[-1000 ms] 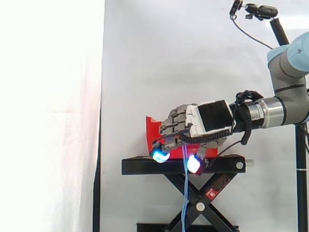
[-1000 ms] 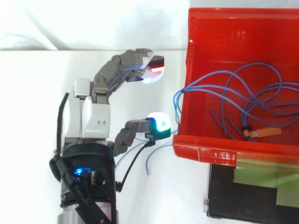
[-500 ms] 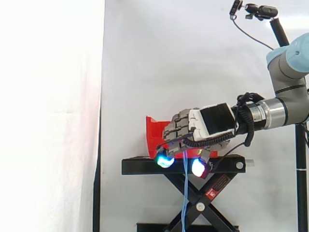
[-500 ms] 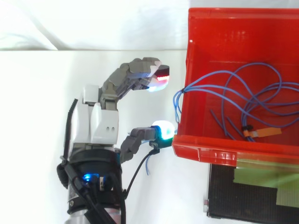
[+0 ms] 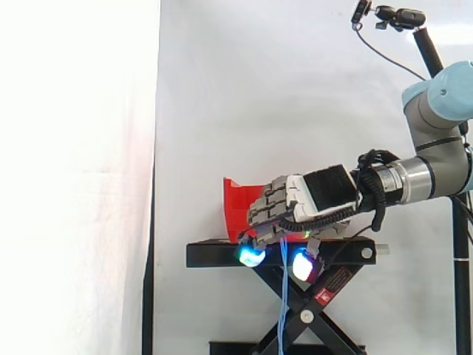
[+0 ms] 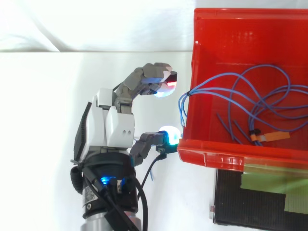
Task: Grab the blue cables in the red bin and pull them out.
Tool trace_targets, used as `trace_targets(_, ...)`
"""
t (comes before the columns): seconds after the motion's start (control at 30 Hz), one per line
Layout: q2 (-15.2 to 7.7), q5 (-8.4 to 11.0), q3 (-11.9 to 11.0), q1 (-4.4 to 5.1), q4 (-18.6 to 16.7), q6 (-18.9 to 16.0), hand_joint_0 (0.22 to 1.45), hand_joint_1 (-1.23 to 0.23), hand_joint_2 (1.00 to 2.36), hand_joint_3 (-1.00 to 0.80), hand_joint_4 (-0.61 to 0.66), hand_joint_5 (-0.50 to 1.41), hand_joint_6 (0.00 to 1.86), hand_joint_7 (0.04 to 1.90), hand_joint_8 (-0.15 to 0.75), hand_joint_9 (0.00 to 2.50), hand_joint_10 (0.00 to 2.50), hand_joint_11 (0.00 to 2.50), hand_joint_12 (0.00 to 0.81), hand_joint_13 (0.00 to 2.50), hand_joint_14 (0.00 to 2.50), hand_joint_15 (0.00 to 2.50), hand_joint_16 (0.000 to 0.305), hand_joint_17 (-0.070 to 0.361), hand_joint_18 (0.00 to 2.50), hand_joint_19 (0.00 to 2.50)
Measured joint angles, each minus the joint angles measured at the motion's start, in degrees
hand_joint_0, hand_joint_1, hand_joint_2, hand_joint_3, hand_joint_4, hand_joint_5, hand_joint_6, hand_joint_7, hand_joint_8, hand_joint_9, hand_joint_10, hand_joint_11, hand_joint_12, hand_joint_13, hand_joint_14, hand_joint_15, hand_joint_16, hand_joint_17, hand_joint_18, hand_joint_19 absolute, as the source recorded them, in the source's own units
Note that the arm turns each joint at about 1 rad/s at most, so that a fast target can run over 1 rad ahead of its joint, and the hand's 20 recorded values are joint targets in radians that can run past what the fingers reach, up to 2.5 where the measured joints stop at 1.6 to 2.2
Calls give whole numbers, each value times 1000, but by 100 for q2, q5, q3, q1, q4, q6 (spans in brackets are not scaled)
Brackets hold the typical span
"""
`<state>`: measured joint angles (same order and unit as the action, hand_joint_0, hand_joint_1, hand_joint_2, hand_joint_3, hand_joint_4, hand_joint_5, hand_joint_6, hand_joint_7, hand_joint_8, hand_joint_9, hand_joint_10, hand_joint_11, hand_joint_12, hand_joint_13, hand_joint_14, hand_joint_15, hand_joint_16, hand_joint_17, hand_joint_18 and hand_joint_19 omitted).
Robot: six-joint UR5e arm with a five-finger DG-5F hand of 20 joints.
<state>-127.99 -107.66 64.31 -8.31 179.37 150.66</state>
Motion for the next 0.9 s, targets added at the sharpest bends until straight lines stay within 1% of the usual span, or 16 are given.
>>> trace_targets(0.37, -7, -26, -109, -51, 205, 18, 707, -1029, 1000, -1000, 204, 677, 53, 622, 333, 780, 7, 1190, 384, 629, 22, 718, 48, 109, 591, 814)
trace_targets(0.63, -7, -27, -171, -95, 343, 374, 709, -1028, 1000, -1000, 209, 687, 49, 629, 332, 781, 8, 1191, 385, 629, 22, 715, 48, 108, 590, 804)
trace_targets(0.9, -6, -44, -180, -100, 435, 635, 716, -1024, 1000, -1000, 212, 697, 73, 625, 332, 791, 7, 1188, 381, 629, 23, 718, 48, 107, 595, 807)
